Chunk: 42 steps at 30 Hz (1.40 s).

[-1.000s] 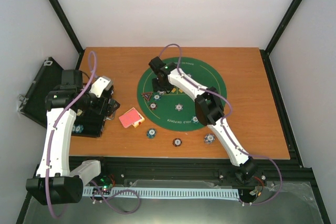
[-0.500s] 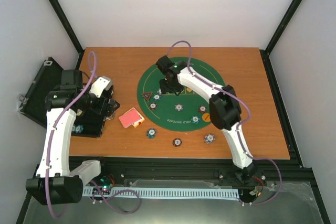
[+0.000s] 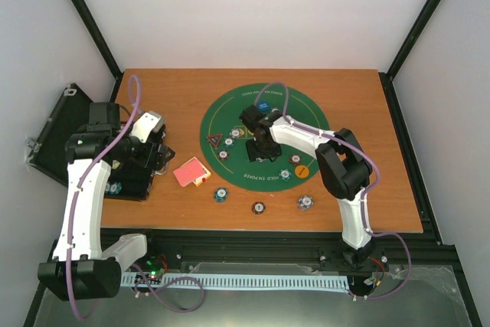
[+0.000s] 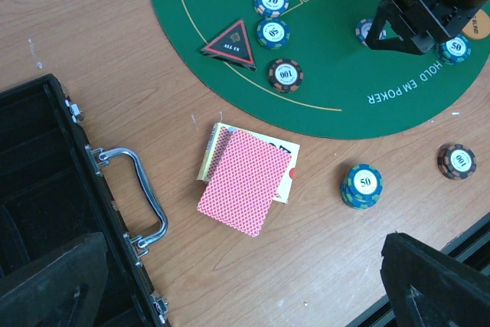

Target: Distribute texas hold em gaming equipment

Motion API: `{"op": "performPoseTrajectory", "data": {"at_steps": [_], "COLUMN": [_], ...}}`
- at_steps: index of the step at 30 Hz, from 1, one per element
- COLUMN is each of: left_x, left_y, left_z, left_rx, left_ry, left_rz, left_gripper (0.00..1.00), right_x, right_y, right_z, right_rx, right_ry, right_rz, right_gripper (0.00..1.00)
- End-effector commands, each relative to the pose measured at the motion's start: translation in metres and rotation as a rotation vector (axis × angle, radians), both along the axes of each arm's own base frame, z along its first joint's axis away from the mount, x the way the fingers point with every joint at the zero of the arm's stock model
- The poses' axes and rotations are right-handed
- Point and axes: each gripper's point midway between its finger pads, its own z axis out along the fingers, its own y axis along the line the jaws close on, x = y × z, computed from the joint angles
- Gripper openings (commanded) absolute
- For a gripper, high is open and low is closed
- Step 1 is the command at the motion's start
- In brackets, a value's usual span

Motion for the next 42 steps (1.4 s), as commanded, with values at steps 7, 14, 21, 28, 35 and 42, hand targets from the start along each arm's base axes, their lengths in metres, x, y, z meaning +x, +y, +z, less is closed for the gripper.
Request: {"op": "performPoseTrajectory", "data": {"at_steps": [7,14,21,28,35,42], "left_x": [-0.001,-0.001,-0.001,-0.002,-0.001,0.0], "left_y": [-0.002,-0.001,-0.001,-0.001,-0.001,0.0], "left_z": [0.017,0.018,0.017,0.015,0.015,0.014], "left_rx": [-0.004,-0.004,-0.003,-0.002,0.0,0.004], "left_ry": [-0.052,-0.053,-0.05,-0.048,-0.049,-0.049], "left_rz": [-0.014,-0.014,-0.013,-0.015,-0.015,-0.016], "left_gripper": [1.0,1.0,1.0,1.0,1.0,1.0], "right_x": [0.005,0.007,0.007,0.008,0.013,0.029], "right_y": [0.014,0.008,0.003,0.0,0.006,0.014], "right_z": [-0.013,-0.022,-0.026,-0.027,-0.015,0.014], "right_rx": [0.022,-0.02,-0.049,-0.065,-0.034,-0.018], "right_ry": [-0.007,-0.007,-0.011,-0.012,-0.033,-0.098], "right_rz": [0.02,0.017,0.016,0.032,0.019,0.016], "right_gripper": [0.64,0.62,0.58,0.54,0.41,0.37]}}
